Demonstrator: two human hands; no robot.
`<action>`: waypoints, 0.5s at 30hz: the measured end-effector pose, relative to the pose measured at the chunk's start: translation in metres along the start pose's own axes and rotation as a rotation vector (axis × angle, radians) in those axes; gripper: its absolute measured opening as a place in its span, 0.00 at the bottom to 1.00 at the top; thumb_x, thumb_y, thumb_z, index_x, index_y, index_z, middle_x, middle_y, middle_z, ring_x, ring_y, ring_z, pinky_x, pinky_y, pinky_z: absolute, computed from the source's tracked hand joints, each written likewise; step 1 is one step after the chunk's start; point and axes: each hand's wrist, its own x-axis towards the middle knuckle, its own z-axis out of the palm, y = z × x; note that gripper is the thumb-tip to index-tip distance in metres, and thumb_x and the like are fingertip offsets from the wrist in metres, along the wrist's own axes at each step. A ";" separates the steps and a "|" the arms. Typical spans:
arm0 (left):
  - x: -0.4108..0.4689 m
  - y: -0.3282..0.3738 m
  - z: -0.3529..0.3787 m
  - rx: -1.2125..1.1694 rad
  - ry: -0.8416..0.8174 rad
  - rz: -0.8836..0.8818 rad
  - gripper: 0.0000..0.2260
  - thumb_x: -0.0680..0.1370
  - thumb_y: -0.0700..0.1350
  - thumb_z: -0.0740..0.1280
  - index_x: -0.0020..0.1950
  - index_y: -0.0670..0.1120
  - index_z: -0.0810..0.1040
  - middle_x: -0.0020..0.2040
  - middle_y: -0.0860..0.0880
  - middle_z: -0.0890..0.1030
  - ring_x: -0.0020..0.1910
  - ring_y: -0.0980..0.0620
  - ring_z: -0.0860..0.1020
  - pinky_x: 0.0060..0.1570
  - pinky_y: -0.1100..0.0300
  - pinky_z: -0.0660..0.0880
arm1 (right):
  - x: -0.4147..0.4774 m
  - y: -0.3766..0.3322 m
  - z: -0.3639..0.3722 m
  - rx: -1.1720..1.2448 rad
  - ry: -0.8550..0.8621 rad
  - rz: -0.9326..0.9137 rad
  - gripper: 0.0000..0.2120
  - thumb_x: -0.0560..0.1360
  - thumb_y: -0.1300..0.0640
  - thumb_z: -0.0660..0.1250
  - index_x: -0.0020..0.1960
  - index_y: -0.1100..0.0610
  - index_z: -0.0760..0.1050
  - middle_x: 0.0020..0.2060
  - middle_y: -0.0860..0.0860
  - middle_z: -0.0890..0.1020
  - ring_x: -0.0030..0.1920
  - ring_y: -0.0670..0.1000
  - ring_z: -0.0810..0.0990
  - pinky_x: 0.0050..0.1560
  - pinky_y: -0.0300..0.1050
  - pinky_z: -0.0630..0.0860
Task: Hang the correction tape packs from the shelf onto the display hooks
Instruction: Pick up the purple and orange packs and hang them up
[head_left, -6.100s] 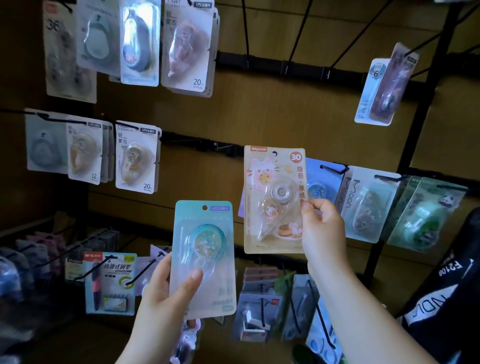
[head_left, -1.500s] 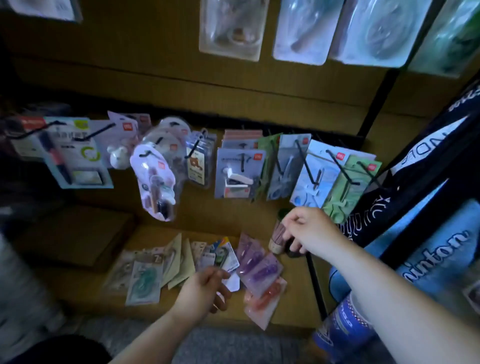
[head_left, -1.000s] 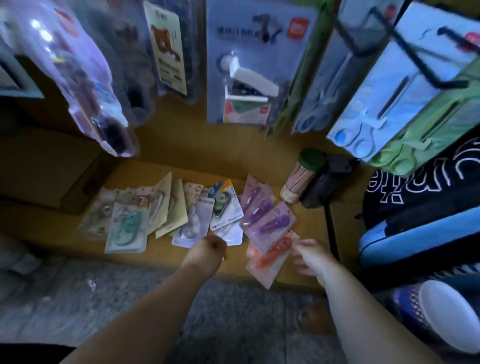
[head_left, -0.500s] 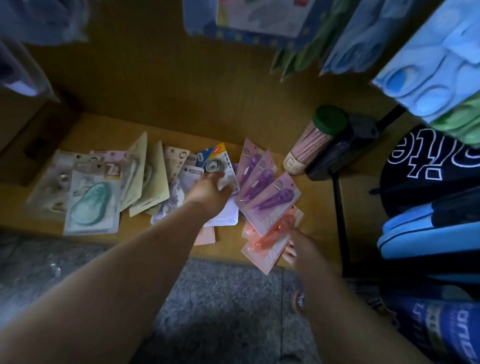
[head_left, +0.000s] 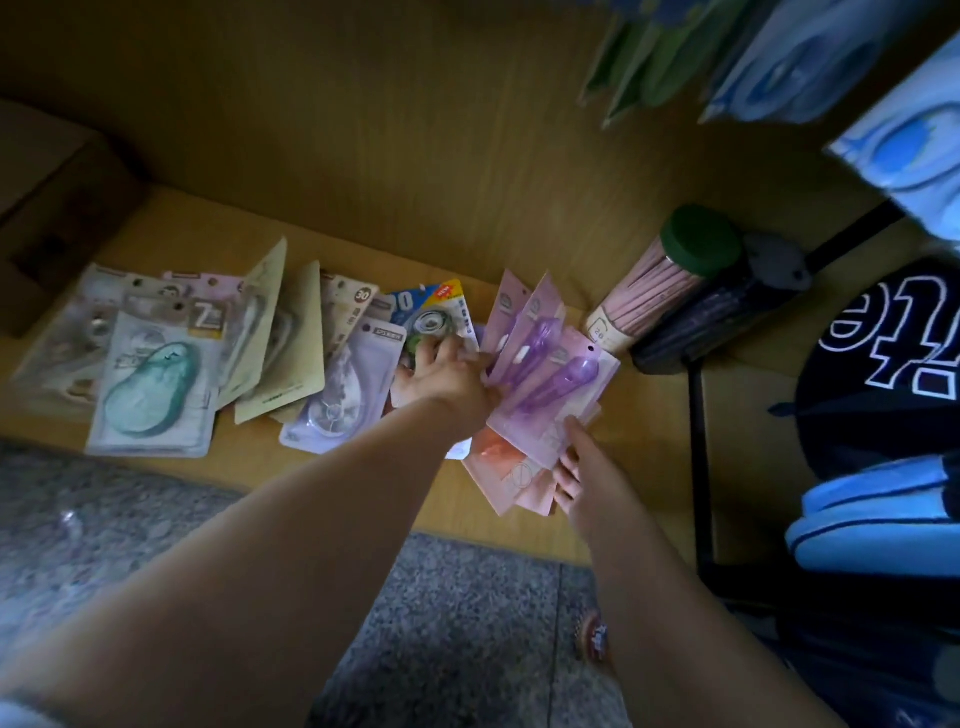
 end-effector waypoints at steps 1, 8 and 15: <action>0.000 -0.002 0.000 -0.007 0.002 0.009 0.21 0.78 0.57 0.54 0.72 0.60 0.59 0.76 0.51 0.53 0.75 0.46 0.46 0.71 0.47 0.51 | 0.000 -0.001 0.003 -0.012 0.002 0.003 0.21 0.75 0.49 0.64 0.64 0.59 0.70 0.66 0.55 0.73 0.68 0.55 0.70 0.67 0.47 0.65; -0.008 -0.011 0.006 -0.053 0.036 0.066 0.18 0.78 0.55 0.55 0.68 0.60 0.66 0.75 0.52 0.56 0.75 0.48 0.48 0.71 0.50 0.51 | 0.010 -0.003 0.006 -0.087 -0.082 0.016 0.18 0.74 0.43 0.62 0.53 0.57 0.73 0.39 0.52 0.78 0.38 0.50 0.76 0.36 0.44 0.71; -0.022 -0.029 0.013 -0.106 0.078 0.146 0.17 0.78 0.50 0.58 0.67 0.56 0.69 0.75 0.52 0.58 0.75 0.50 0.48 0.71 0.51 0.53 | 0.016 -0.003 0.023 -0.130 -0.060 -0.036 0.31 0.63 0.41 0.72 0.60 0.55 0.75 0.53 0.55 0.82 0.50 0.56 0.82 0.49 0.47 0.78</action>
